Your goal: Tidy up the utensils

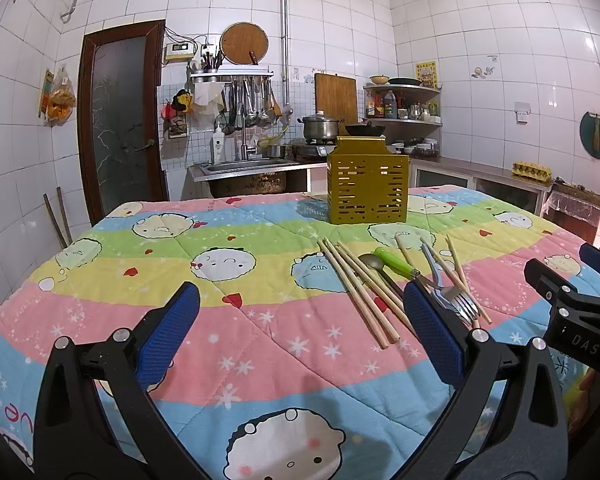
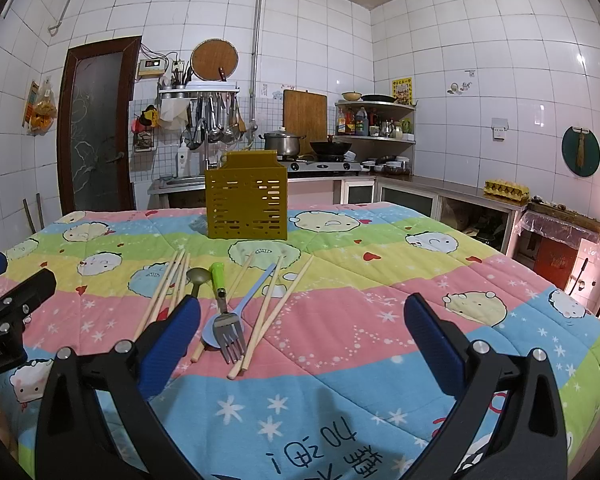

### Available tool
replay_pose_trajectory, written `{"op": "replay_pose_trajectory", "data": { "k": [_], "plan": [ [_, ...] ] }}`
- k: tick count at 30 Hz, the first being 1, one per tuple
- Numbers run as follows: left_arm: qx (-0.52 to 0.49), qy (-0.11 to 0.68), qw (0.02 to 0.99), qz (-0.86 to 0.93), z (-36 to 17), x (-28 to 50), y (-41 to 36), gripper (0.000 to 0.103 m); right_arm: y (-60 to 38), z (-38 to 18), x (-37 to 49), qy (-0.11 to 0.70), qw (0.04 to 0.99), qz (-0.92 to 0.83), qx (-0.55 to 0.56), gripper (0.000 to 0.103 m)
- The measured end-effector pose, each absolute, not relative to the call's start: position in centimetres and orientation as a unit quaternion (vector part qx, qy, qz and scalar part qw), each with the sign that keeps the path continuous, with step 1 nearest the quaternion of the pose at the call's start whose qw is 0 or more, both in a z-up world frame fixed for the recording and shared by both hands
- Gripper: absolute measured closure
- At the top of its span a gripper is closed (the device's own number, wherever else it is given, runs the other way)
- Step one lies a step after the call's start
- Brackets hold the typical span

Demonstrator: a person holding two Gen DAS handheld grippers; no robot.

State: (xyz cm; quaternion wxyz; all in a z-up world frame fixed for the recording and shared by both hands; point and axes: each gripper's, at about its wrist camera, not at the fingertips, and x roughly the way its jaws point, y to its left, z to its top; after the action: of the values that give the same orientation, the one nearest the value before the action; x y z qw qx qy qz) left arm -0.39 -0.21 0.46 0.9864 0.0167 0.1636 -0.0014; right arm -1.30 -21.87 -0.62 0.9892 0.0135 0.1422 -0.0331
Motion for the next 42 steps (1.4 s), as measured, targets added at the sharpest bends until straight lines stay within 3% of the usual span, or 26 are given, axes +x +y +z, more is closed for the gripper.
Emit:
{"op": "replay_pose_trajectory", "data": {
  "k": [42],
  "plan": [
    [0.016,0.159,0.987,0.000,0.85,-0.51,0.21,0.005,-22.05,-0.31,-1.53,0.138,0.990,-0.032,0.015,0.004]
  ]
}}
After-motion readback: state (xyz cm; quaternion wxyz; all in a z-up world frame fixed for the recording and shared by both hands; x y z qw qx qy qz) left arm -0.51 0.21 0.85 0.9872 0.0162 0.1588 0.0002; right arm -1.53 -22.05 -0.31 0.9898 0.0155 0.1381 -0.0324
